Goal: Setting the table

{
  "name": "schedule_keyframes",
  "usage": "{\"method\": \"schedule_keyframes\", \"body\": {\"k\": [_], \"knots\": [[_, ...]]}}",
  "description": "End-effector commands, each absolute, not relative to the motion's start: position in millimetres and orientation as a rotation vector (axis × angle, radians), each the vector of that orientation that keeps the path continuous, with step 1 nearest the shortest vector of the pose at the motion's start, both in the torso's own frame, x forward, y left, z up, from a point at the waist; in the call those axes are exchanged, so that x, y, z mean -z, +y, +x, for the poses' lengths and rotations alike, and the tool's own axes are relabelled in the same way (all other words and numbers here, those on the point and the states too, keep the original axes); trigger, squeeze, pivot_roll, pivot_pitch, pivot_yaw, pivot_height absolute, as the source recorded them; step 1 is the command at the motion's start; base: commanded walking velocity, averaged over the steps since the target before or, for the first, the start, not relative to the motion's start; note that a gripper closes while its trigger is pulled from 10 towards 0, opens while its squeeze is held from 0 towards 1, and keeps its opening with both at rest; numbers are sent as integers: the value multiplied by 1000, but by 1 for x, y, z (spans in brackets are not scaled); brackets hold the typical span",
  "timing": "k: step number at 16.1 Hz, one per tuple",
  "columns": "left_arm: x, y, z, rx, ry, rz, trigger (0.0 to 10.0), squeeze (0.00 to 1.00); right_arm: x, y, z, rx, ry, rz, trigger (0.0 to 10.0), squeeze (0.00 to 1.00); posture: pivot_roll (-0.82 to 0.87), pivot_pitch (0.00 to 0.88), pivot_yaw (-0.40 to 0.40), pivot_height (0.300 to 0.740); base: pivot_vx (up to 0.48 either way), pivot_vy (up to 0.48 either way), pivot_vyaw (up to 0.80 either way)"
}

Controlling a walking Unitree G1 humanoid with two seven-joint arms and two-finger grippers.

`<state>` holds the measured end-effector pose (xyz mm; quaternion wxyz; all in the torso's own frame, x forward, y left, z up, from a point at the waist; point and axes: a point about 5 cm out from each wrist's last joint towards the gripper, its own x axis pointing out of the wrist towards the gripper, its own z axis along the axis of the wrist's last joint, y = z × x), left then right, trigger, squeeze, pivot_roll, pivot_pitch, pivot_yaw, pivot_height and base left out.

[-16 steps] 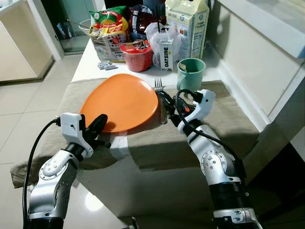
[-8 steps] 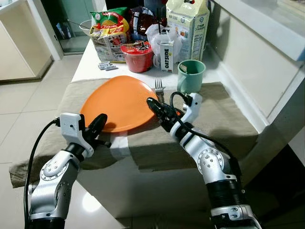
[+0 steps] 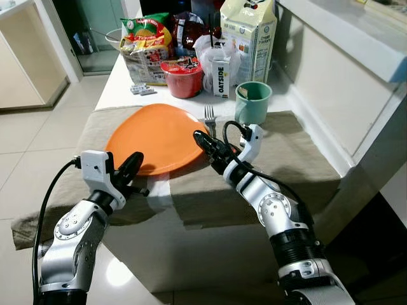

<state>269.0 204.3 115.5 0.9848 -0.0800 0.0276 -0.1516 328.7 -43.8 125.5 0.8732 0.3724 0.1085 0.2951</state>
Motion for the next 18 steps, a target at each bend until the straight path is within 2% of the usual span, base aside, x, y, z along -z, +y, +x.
{"method": "schedule_keyframes", "body": {"k": [1,10,13,14,16,17,18], "knots": [[-108,205,266,300,103,-166,10000,0,-133,-5,326,-668,270,859,0,0,-79,12,76,740,0,0,0],[-110,205,268,311,103,-156,10000,0,-133,-6,329,-661,256,946,0,0,-79,7,84,740,0,0,0],[-118,206,274,315,82,-127,10000,0,-132,-11,330,-645,238,875,0,0,-78,3,87,740,0,0,0],[-124,207,278,315,67,-119,10000,0,-137,-16,330,-623,112,564,10000,0,-79,2,88,740,0,0,0],[-130,210,283,307,44,-105,10000,0,-157,-22,324,-599,-170,59,10000,0,-82,1,87,740,0,0,0],[-141,211,287,296,9,-97,10000,0,-170,-31,320,-546,-321,-126,10000,0,-87,2,86,740,0,0,0],[-155,208,294,306,-36,-76,10000,0,-173,-44,321,-475,-348,-152,10000,0,-87,4,82,740,0,0,0]]}}
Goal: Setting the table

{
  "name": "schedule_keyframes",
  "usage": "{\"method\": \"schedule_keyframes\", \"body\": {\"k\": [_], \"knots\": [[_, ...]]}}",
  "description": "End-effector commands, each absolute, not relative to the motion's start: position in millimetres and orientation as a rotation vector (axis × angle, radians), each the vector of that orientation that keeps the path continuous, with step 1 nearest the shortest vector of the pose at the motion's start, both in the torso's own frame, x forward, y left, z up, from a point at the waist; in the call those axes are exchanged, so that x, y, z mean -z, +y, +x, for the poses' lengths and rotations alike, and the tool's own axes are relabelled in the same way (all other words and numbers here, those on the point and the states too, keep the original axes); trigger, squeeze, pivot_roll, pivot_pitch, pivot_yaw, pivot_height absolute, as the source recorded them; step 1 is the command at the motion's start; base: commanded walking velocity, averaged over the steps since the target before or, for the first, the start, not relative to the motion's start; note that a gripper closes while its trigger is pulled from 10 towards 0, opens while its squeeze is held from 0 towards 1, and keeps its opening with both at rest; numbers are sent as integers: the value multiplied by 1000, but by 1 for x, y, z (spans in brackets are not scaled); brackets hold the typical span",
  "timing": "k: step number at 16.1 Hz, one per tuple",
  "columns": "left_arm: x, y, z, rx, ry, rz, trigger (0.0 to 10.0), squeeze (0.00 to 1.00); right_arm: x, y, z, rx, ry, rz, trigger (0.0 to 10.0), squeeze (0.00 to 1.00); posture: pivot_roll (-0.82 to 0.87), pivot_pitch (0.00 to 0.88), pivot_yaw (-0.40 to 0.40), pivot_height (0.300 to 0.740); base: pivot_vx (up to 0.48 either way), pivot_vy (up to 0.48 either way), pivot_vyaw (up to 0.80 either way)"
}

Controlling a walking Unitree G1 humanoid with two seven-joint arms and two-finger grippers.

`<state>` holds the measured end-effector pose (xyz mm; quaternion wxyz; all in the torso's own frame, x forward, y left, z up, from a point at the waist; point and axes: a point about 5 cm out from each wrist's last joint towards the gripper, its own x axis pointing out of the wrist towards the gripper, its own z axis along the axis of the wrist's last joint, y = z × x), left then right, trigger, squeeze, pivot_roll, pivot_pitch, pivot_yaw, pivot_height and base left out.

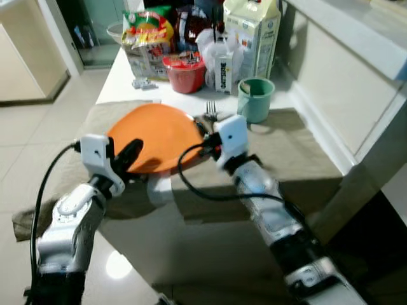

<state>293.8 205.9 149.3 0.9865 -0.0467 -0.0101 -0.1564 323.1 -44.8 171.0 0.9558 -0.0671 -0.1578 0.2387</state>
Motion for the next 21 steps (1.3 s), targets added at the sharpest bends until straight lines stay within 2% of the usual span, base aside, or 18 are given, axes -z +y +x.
{"method": "schedule_keyframes", "body": {"k": [1,3,5,8,14,21], "knots": [[-166,205,298,320,-68,-63,10000,0,-171,-51,323,-436,-332,-154,10000,0,-88,4,81,740,0,0,0],[-199,188,310,394,-161,-44,10000,0,-165,-57,323,-401,-317,-160,10000,0,-94,4,82,740,0,0,0],[-216,183,319,435,-182,-4,10000,0,-167,-58,322,-391,-352,-170,10000,0,-93,6,84,740,0,0,0],[-202,187,344,480,-38,152,10000,0,-193,-69,318,-294,-492,-148,10000,0,-96,11,92,740,0,0,0],[-183,186,355,537,132,225,10000,0,-219,-82,315,-204,-585,-123,10000,0,-114,16,104,740,0,0,0],[-185,201,369,487,267,334,10000,0,-212,-81,314,-213,-538,-116,10000,0,-115,20,113,740,0,0,0]]}}
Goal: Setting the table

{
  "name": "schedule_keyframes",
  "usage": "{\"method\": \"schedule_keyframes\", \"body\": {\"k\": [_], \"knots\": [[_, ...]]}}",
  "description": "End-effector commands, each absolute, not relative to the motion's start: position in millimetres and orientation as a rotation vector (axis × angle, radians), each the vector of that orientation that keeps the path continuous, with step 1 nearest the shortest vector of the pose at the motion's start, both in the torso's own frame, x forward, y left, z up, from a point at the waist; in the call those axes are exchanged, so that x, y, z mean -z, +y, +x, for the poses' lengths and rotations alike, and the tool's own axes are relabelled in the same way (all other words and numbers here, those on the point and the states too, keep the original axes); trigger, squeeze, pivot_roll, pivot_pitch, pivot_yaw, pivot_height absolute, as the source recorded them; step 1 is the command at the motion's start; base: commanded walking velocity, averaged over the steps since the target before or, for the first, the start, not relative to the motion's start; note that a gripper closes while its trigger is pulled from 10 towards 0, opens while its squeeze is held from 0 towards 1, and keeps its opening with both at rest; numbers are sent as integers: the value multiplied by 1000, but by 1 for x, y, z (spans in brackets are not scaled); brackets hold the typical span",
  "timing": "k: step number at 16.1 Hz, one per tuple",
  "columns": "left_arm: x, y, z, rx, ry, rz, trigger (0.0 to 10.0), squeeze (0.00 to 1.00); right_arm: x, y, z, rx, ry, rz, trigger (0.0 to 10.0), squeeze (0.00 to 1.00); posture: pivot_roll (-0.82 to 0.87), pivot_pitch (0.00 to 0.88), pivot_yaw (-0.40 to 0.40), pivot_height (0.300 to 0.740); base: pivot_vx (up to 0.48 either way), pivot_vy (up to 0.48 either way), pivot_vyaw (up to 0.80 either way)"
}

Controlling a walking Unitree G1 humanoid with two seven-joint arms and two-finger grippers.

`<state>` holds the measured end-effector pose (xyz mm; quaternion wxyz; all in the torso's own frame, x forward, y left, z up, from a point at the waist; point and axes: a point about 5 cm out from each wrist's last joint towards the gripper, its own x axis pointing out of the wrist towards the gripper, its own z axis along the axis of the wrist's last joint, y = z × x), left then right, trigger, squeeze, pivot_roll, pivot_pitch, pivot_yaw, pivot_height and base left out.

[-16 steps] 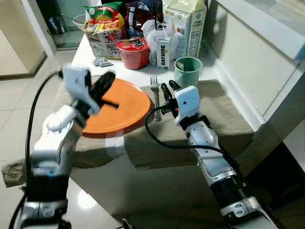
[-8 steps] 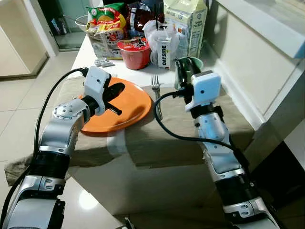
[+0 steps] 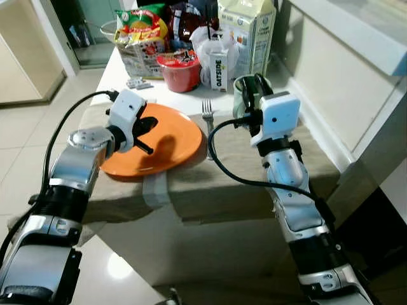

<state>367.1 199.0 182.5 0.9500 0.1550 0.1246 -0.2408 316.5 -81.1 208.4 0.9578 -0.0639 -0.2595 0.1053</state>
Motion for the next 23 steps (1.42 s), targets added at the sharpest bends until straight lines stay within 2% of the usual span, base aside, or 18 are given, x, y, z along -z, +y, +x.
{"method": "schedule_keyframes", "body": {"k": [1,9,17,23], "knots": [[-185,201,369,492,283,340,10000,0,-212,-81,315,-215,-534,-115,10000,0,-117,21,116,740,0,0,0],[-171,186,370,584,462,346,10000,0,-210,-77,315,-235,-511,-107,10000,0,-123,20,122,740,0,0,0],[-171,146,358,732,451,321,10000,0,-209,-76,315,-248,-499,-114,10000,0,-122,23,121,740,0,0,0],[-169,126,339,813,455,308,10000,0,-207,-74,316,-252,-490,-118,10000,0,-112,23,120,740,0,0,0]]}}
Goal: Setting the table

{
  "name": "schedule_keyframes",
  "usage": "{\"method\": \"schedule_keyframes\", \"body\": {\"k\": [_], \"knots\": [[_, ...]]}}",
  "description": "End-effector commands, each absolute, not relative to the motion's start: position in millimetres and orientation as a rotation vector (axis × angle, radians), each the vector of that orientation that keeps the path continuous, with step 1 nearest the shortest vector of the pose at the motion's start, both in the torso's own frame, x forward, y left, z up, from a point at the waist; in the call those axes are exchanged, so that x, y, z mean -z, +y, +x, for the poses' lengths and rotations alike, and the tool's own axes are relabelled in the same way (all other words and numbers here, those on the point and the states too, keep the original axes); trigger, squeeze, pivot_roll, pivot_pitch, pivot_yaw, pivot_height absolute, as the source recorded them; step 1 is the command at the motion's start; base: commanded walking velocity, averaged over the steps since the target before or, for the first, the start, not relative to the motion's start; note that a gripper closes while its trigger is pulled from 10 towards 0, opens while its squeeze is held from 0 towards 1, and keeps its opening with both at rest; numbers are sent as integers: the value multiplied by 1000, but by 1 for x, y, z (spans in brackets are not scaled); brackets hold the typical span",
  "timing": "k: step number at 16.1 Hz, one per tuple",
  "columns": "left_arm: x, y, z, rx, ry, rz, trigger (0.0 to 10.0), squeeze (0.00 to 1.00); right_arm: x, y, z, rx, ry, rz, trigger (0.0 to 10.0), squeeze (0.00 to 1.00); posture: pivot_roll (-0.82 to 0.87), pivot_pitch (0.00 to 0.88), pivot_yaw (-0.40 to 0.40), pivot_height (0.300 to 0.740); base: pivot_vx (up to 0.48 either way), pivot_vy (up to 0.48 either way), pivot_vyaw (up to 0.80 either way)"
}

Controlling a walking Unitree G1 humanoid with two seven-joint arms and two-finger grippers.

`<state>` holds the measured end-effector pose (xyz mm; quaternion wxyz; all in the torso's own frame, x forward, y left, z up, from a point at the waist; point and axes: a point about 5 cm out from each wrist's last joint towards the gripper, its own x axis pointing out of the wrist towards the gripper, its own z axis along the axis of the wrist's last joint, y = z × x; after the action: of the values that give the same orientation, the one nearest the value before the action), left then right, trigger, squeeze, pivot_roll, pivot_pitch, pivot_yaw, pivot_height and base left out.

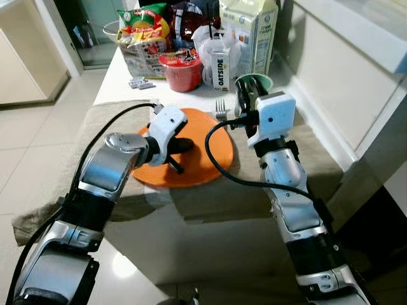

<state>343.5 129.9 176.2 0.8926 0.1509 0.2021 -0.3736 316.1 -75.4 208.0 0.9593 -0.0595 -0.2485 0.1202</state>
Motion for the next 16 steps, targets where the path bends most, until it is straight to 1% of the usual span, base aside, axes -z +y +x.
{"method": "schedule_keyframes", "body": {"k": [1,6,9,10,11,12,13,15,16], "knots": [[-167,123,338,813,457,305,10000,0,-207,-74,316,-254,-491,-117,10000,0,-111,22,121,740,0,0,0],[-170,118,343,794,438,306,10000,0,-206,-72,316,-257,-490,-120,10000,0,-115,20,127,740,0,0,0],[-192,127,348,752,330,279,10000,0,-205,-71,314,-256,-491,-119,10000,0,-115,19,126,740,0,0,0],[-219,138,348,704,180,259,10000,0,-204,-71,313,-260,-488,-118,10000,0,-110,17,123,740,0,0,0],[-224,140,347,694,149,260,10000,0,-203,-71,312,-261,-487,-117,10000,0,-108,16,122,740,0,0,0],[-233,150,341,659,79,266,10000,0,-202,-72,311,-266,-483,-116,10000,0,-102,16,124,740,0,0,0],[-237,162,331,619,38,276,10000,0,-199,-72,310,-269,-474,-115,10000,0,-96,18,124,740,0,0,0],[-232,179,314,562,13,311,10000,0,-195,-73,309,-272,-461,-112,10000,0,-80,16,127,740,0,0,0],[-232,179,314,562,13,311,10000,0,-195,-73,309,-272,-461,-112,10000,0,-80,16,127,740,0,0,0]]}}
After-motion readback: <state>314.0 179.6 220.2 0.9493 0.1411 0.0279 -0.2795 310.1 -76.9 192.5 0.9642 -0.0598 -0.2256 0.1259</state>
